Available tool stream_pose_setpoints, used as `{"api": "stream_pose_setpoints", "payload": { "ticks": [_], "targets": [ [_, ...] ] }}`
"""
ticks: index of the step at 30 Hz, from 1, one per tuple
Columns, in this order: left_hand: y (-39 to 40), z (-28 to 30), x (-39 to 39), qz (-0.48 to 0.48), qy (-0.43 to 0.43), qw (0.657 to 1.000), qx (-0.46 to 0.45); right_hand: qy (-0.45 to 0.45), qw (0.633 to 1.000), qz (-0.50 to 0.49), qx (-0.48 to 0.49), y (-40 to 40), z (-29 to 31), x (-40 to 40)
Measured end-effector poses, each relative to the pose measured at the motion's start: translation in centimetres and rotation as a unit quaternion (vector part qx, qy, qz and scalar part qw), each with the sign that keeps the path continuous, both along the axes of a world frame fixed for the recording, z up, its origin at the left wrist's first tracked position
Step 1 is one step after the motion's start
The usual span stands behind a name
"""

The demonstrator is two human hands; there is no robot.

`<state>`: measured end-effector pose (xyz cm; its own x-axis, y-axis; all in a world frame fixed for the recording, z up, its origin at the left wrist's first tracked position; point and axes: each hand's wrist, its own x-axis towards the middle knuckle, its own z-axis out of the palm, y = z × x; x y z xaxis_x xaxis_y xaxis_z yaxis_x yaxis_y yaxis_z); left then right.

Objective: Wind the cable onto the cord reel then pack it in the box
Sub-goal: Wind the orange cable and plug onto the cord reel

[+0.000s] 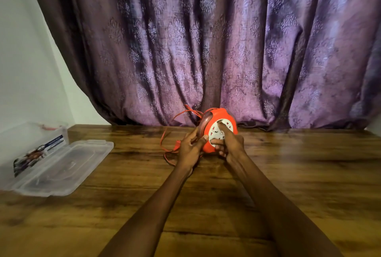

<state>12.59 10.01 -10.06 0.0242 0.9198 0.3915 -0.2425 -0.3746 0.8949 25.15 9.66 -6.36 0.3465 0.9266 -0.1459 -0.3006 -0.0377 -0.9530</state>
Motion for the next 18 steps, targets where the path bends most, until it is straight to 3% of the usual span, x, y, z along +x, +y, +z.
{"api": "stream_pose_setpoints", "payload": {
  "ticks": [2, 4, 6, 8, 11, 15, 18],
  "targets": [
    [-0.1, 0.2, -0.2, -0.008, -0.023, 0.999, -0.025, -0.036, 0.999, 0.003, 0.014, 0.3, -0.1, 0.2],
    [0.0, 0.4, -0.7, -0.001, -0.041, 0.997, -0.059, -0.134, 0.990, -0.017, 0.031, 0.5, -0.1, 0.8],
    [0.3, 0.6, -1.3, 0.013, -0.048, 0.995, -0.082, -0.272, 0.958, -0.086, 0.034, 0.5, -0.2, 1.6],
    [0.3, 0.7, -1.5, 0.010, -0.060, 0.994, -0.092, -0.315, 0.938, -0.125, 0.079, 0.6, -0.1, 2.3],
    [0.3, 0.9, -1.7, 0.003, -0.075, 0.992, -0.104, -0.194, 0.968, -0.046, 0.151, 1.2, 0.3, 3.1],
    [0.2, 1.0, -1.8, -0.031, -0.083, 0.989, -0.118, -0.086, 0.983, 0.070, 0.150, 0.8, -0.1, 4.4],
    [0.0, 1.2, -1.4, -0.073, -0.057, 0.987, -0.133, -0.021, 0.984, 0.083, 0.158, 0.4, -0.3, 5.7]
  ]
}}
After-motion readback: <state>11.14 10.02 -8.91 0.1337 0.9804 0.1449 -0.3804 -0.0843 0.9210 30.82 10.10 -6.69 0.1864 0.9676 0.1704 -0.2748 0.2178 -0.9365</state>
